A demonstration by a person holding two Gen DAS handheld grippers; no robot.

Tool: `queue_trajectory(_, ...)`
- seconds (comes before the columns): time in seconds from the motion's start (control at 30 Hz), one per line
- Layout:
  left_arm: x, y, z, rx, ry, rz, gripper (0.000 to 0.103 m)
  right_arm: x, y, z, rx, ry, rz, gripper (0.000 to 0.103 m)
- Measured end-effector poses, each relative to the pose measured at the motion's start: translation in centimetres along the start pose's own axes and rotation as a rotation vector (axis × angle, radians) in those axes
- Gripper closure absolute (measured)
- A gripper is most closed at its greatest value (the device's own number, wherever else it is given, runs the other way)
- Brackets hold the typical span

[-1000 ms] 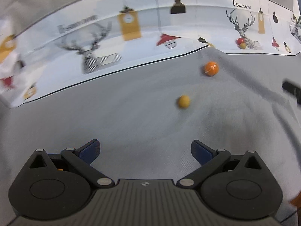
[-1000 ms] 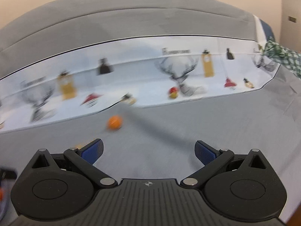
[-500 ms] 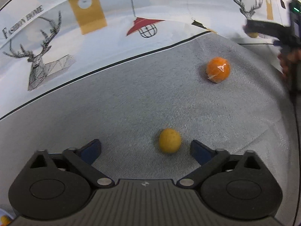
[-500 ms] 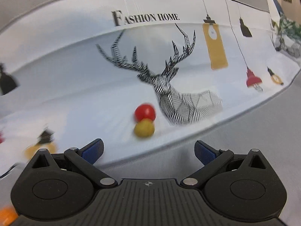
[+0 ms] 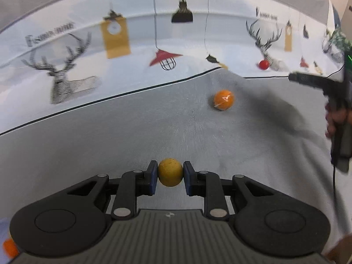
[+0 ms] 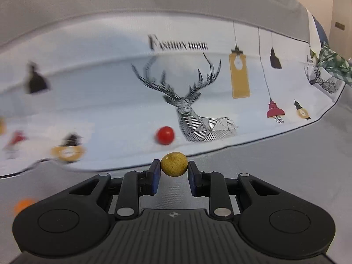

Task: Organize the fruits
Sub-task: 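Grasp a small yellow fruit with the left gripper while the right gripper grasps a yellow pear, then carry both fruits over the blue plate and release them onto it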

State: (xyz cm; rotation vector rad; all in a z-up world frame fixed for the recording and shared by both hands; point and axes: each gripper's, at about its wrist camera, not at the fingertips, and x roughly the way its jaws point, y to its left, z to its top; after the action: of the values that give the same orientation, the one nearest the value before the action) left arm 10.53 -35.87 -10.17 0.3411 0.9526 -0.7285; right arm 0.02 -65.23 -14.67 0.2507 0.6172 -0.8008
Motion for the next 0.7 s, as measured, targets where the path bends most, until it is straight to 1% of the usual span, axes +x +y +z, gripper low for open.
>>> queue_trajectory(0.1, -5.1, 0.4, -2.0, 0.000, -0.011, 0.006, 0.076, -7.3, 0.5, -0.8, 0.023, -0.009, 0.085, 0.075)
queue_trajectory(0.2, -10.2, 0.8, -4.4, -0.007, -0.009, 0.016, 0.076, -14.8, 2.0, -2.3, 0.020, -0.022, 0.192, 0.075)
queue_trajectory(0.27, -13.4, 1.6, -6.4, -0.033, -0.003, 0.022, 0.076, -19.6, 3.5, -3.7, 0.010, -0.013, 0.266, 0.075)
queue_trajectory(0.33, -15.9, 2.8, -8.3, -0.063, 0.018, 0.025, 0.076, -23.8, 5.1, -5.2, 0.005, -0.015, 0.318, 0.075)
queue_trajectory(0.43, -19.4, 4.6, -11.2, -0.096, 0.040, 0.056, 0.076, -29.7, 8.2, -7.6, -0.028, -0.014, 0.376, 0.075)
queue_trajectory(0.53, -22.3, 6.8, -14.1, -0.131, 0.048, 0.080, 0.076, -34.5, 11.1, -9.6, -0.031, 0.032, 0.459, 0.075)
queue_trajectory(0.63, -25.6, 8.9, -17.2, -0.160, 0.028, 0.116, 0.076, -38.4, 14.1, -11.8, -0.065, 0.086, 0.534, 0.075)
queue_trajectory(0.7, -27.4, 10.0, -18.9, -0.179, 0.009, 0.140, 0.076, -40.6, 15.9, -13.2, -0.100, 0.113, 0.567, 0.075)
